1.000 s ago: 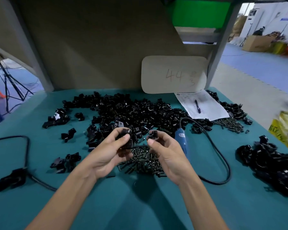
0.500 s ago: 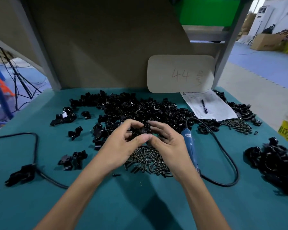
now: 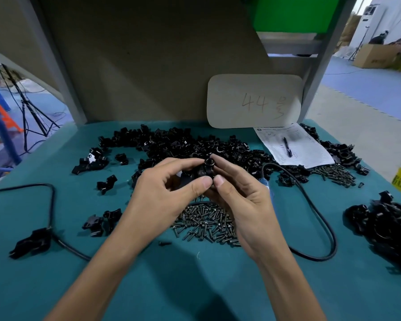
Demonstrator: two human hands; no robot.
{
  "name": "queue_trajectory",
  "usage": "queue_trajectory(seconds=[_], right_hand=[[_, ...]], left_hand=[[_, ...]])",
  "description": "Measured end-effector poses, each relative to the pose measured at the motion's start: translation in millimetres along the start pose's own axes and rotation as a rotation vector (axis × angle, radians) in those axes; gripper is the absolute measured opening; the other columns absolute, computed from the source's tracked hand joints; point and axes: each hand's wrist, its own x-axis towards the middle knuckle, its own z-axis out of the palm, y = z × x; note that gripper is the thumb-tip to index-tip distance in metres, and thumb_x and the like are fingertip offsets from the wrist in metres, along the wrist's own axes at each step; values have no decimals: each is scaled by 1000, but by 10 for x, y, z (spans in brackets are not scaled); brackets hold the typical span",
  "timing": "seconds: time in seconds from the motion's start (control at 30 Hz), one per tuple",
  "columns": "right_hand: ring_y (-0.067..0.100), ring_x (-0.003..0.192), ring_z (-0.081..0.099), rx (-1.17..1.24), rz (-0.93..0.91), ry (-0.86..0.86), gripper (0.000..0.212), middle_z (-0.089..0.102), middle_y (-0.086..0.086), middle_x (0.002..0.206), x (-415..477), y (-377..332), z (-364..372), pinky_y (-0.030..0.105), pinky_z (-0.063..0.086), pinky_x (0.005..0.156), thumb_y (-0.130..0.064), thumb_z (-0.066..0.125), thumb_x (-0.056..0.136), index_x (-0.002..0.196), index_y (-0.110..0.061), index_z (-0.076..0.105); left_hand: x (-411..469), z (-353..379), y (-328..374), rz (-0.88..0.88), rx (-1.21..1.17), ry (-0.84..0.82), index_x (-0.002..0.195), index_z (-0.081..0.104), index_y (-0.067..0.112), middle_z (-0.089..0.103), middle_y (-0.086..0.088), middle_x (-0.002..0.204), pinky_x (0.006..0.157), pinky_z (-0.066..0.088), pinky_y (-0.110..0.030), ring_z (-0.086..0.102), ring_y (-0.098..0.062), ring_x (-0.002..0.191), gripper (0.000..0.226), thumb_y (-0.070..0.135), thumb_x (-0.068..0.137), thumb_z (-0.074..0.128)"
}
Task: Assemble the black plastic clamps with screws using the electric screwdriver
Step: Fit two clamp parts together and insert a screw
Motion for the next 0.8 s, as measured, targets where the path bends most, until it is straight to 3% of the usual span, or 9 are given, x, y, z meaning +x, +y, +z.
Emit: queue_trajectory(seconds=[0.07, 0.2, 0.4, 0.67, 0.8], right_hand=[[13, 116, 69, 3, -17, -16, 33, 72, -4, 126, -5, -44, 6, 26, 56, 94, -21, 64, 97, 126, -35, 73], [14, 116, 69, 16, -30, -24, 34, 73, -5, 125, -13, -98, 20, 27, 56, 95, -22, 65, 96, 127, -34, 72], [17, 116, 69, 27, -28, -33, 35, 73, -3, 124, -30, -143, 30, 28, 56, 95, -21, 67, 95, 126, -35, 72], [14, 115, 70, 54, -22, -38, 35, 74, -4, 122, -42, -160, 57, 25, 56, 94, -24, 69, 93, 126, -32, 73], [12, 112, 70, 53, -14, -27, 35, 75, -6, 120, -49, -153, 72, 24, 56, 93, -24, 70, 91, 124, -34, 74]], left_hand=[[-2, -9, 41, 17, -40, -10, 116, 74, 36, 69, 15, 105, 79, 53, -21, 68, -5, 96, 36, 44, 81, 80], [-9, -9, 106, 11, -90, -7, 118, 74, 34, 62, 16, 92, 64, 49, -17, 61, 0, 78, 44, 44, 76, 78], [-7, -16, 137, 22, -117, -16, 112, 75, 41, 56, 10, 86, 67, 48, -17, 57, -2, 77, 41, 49, 72, 77], [-4, -28, 120, 37, -111, 4, 109, 75, 42, 57, 15, 85, 68, 48, -15, 58, 0, 78, 38, 47, 71, 79], [1, -36, 114, 8, -111, -5, 110, 74, 41, 57, 14, 84, 64, 49, -21, 57, -5, 74, 42, 52, 69, 79]])
